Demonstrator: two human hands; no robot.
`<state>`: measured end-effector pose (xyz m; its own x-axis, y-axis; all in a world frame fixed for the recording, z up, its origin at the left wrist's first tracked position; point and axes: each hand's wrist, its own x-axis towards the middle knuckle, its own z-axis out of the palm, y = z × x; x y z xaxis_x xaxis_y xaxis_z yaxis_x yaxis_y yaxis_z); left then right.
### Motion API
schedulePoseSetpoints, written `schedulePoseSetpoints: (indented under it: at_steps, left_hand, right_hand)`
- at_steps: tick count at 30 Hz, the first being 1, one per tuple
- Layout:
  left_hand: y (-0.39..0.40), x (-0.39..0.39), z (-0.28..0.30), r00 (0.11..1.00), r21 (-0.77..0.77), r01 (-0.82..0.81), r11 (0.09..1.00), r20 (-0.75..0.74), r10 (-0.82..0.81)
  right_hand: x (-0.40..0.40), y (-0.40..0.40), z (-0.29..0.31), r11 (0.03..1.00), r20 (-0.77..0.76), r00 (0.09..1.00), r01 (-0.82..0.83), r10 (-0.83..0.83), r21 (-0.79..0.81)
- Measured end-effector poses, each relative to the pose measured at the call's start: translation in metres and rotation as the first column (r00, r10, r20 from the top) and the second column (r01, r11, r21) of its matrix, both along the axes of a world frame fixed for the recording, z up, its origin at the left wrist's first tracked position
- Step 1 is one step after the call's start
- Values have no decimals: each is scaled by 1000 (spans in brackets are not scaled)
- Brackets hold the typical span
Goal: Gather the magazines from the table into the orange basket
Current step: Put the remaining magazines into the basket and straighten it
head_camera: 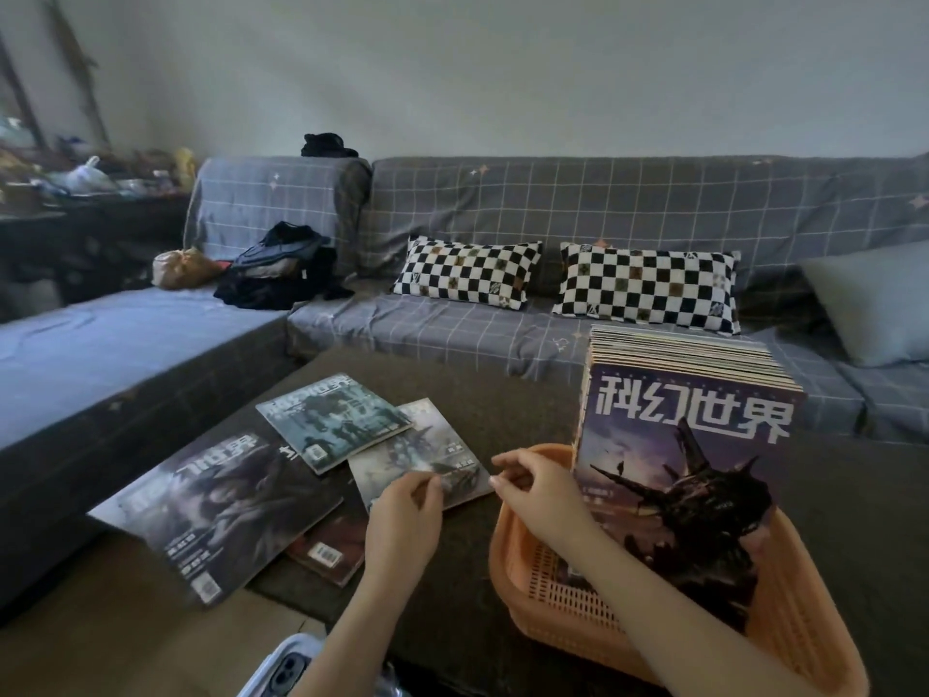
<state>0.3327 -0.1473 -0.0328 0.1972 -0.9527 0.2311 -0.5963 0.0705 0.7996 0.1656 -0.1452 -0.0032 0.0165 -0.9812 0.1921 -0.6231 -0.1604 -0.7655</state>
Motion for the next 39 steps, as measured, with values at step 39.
schedulePoseSetpoints:
  at_steps: [39]
  left_hand:
    - [58, 59, 18, 229, 237, 267, 934, -957, 178]
  right_hand:
    - [34, -38, 58, 873, -214, 970, 2, 117, 488]
